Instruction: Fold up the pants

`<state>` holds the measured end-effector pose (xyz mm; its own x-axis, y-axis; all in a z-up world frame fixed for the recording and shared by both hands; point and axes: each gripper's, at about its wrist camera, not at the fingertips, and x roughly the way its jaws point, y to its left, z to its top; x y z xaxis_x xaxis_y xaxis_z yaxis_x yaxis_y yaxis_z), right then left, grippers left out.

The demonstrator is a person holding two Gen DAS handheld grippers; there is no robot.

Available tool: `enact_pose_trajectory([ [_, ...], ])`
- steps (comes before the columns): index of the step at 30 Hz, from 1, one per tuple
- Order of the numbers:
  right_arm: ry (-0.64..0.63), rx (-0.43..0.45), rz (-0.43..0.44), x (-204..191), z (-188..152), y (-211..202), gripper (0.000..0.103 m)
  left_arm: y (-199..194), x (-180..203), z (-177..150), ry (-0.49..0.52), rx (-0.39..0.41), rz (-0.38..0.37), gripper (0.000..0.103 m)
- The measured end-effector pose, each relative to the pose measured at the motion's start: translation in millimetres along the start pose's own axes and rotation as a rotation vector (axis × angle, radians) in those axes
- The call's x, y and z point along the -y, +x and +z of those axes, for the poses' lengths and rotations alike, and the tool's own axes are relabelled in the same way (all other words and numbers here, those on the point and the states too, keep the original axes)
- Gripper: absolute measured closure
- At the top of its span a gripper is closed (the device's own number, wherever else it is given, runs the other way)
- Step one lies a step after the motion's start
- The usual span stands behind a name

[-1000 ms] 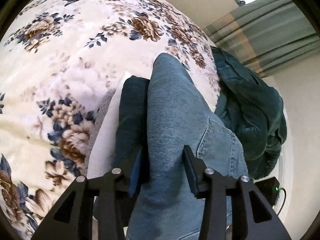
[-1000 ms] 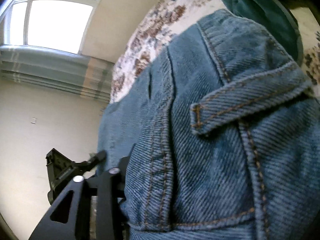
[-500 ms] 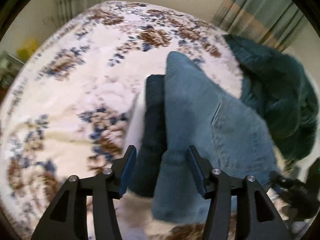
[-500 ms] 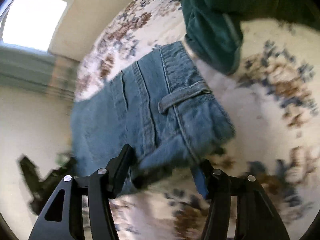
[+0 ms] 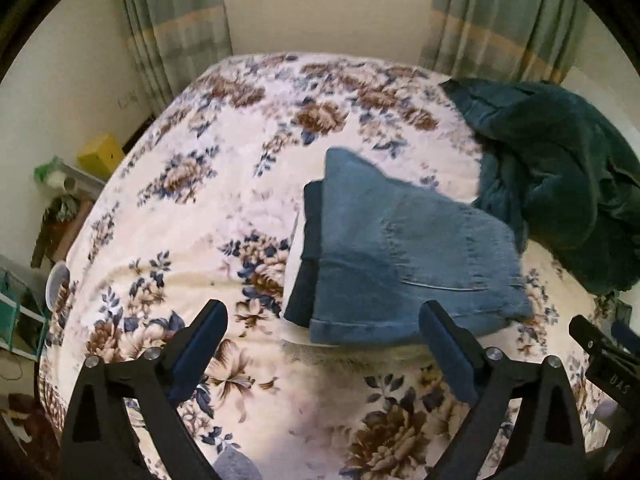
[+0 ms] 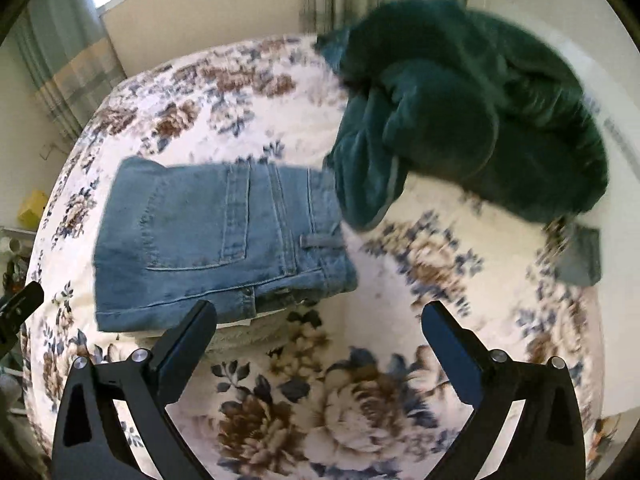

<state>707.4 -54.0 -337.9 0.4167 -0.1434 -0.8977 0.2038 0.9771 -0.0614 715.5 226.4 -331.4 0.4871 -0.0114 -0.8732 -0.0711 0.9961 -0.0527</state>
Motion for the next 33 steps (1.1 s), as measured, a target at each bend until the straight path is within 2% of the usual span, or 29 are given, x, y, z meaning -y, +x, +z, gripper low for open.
enact_pose_trajectory([
  [4, -0.025, 0.047, 0.020, 6.9, -4.5, -63.2, 0.000, -48.9, 14.0, -9.2, 0.015, 0.041, 0.008, 0.005],
  [10, -0.072, 0.136, 0.054, 22.5, -29.7, -162.8, 0.000, -134.8, 34.0, -36.4, 0.046, 0.122, 0.053, 0.005],
  [14, -0.114, 0.215, 0.080, 36.7, -56.5, -238.4, 0.000, -201.5, 42.4, -64.1, 0.035, 0.184, 0.080, 0.005],
  [20, -0.158, 0.298, 0.145, 63.7, -103.1, -342.0, 0.000, -291.2, 52.2, -111.8, 0.008, 0.247, 0.078, 0.005],
  [24, -0.173, 0.333, 0.180, 83.0, -134.3, -399.2, 0.000, -344.5, 59.0, -141.9, 0.005, 0.296, 0.105, 0.005],
  [29, -0.188, 0.394, 0.183, 103.9, -173.9, -468.8, 0.000, -391.1, 58.7, -165.6, -0.001, 0.340, 0.105, 0.005],
  [33, -0.184, 0.408, 0.181, 112.1, -195.1, -508.2, 0.000, -414.2, 59.0, -179.1, 0.022, 0.365, 0.089, 0.005],
])
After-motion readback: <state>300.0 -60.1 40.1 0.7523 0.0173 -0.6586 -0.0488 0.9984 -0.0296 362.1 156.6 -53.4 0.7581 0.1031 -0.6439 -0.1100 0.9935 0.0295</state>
